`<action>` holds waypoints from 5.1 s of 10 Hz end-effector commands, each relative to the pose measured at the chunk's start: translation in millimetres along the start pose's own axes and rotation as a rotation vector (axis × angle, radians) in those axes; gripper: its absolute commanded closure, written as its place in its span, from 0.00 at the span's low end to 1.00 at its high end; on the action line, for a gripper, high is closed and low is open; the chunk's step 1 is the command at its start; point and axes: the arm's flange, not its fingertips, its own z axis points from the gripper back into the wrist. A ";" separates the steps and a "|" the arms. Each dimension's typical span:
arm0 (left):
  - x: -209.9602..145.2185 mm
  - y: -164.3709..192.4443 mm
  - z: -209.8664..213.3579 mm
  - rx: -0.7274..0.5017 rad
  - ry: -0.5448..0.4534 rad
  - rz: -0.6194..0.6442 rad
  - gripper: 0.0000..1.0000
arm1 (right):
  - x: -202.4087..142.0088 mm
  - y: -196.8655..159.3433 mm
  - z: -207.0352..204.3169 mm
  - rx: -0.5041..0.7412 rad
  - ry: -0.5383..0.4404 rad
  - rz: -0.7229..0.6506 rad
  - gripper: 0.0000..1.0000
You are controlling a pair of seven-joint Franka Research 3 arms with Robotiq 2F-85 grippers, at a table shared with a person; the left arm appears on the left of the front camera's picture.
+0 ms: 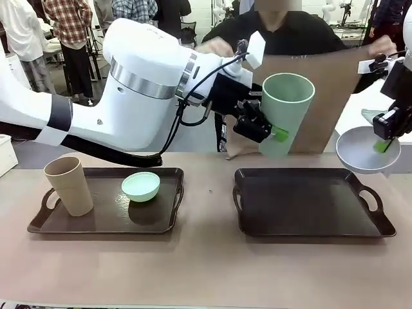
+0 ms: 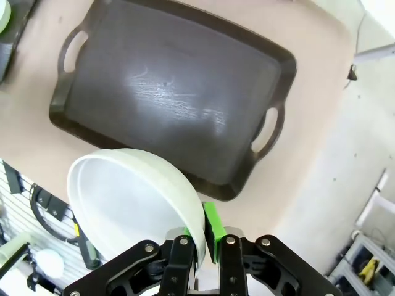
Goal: Set up a tray with a mat and arrange the tableware.
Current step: Pick up the Picnic Bowl and Reusable plastic cup from the Handle tray in front of the human's position and hold them in the air, then place the Picnic Bowl and Reusable plastic cup back onto the Handle tray in front of the human's position.
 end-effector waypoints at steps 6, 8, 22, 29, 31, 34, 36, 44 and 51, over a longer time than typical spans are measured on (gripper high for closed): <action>-5.5 3.5 -9.2 -0.032 -0.008 0.008 1.00 | 8.6 -1.9 -5.8 0.013 -0.004 -0.008 1.00; -5.5 3.5 -9.2 -0.032 -0.008 0.008 1.00 | 8.6 -1.9 -5.8 0.013 -0.004 -0.008 1.00; -5.5 3.5 -9.2 -0.032 -0.008 0.008 1.00 | 8.6 -1.9 -5.8 0.013 -0.004 -0.008 1.00; -5.5 3.5 -9.2 -0.032 -0.008 0.008 1.00 | 8.6 -1.9 -5.8 0.013 -0.004 -0.008 1.00; -27.6 17.8 -26.8 -0.043 -0.064 0.030 0.14 | 20.5 -16.6 -27.9 0.111 0.023 0.041 0.93; -69.2 50.4 -75.4 -0.098 -0.026 0.026 0.14 | 58.1 -43.1 -93.1 0.224 0.101 0.069 0.93; -65.6 30.9 -59.2 -0.081 -0.016 0.056 0.14 | 34.3 -29.7 -84.4 0.168 0.095 0.035 0.93; -133.8 63.4 -88.5 -0.103 -0.060 0.120 0.14 | 73.0 -75.1 -164.6 0.264 0.116 0.022 0.93; -179.9 53.9 -126.7 -0.166 -0.069 0.066 0.14 | 88.7 -85.8 -213.0 0.259 0.065 0.052 0.93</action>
